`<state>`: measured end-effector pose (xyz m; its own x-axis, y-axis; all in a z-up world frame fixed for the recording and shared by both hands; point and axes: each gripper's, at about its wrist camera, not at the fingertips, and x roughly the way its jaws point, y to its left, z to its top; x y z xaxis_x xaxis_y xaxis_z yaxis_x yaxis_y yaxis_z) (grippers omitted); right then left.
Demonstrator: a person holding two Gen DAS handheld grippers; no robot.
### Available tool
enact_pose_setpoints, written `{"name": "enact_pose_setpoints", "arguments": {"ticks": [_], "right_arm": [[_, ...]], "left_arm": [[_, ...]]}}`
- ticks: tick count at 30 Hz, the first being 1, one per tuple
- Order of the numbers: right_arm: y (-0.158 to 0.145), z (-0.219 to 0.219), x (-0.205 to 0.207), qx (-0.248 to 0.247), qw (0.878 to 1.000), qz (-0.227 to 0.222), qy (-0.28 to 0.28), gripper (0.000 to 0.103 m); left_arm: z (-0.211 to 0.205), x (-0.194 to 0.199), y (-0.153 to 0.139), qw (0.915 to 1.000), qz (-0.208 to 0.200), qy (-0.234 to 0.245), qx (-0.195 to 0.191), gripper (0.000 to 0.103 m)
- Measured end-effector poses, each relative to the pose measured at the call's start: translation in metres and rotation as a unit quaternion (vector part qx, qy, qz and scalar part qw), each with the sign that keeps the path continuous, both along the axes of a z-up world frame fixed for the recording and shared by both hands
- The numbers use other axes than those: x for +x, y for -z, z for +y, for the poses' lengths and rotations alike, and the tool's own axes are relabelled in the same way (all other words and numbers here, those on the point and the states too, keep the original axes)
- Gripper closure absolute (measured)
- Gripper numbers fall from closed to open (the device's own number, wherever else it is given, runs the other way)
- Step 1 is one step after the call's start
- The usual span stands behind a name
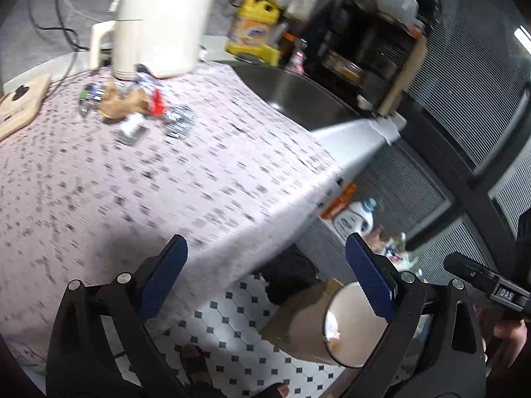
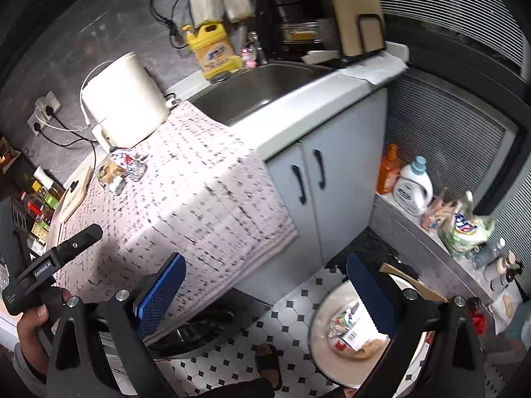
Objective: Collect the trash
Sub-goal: 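Move both open tools back to the trash pile on the counter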
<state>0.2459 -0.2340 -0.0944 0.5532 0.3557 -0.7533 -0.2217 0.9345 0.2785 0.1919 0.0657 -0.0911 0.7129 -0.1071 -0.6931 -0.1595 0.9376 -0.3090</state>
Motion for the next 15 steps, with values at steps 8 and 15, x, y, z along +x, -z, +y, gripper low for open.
{"name": "enact_pose_setpoints", "arguments": {"ticks": [8, 15], "right_arm": [[-0.003, 0.059, 0.023, 0.005, 1.0, -0.008, -0.017, 0.008], [-0.005, 0.11, 0.045, 0.01, 1.0, -0.02, -0.023, 0.008]], "left_arm": [[0.07, 0.008, -0.008, 0.9993, -0.015, -0.035, 0.002, 0.008], [0.126, 0.025, -0.008, 0.9983, -0.03, -0.05, -0.004, 0.01]]}}
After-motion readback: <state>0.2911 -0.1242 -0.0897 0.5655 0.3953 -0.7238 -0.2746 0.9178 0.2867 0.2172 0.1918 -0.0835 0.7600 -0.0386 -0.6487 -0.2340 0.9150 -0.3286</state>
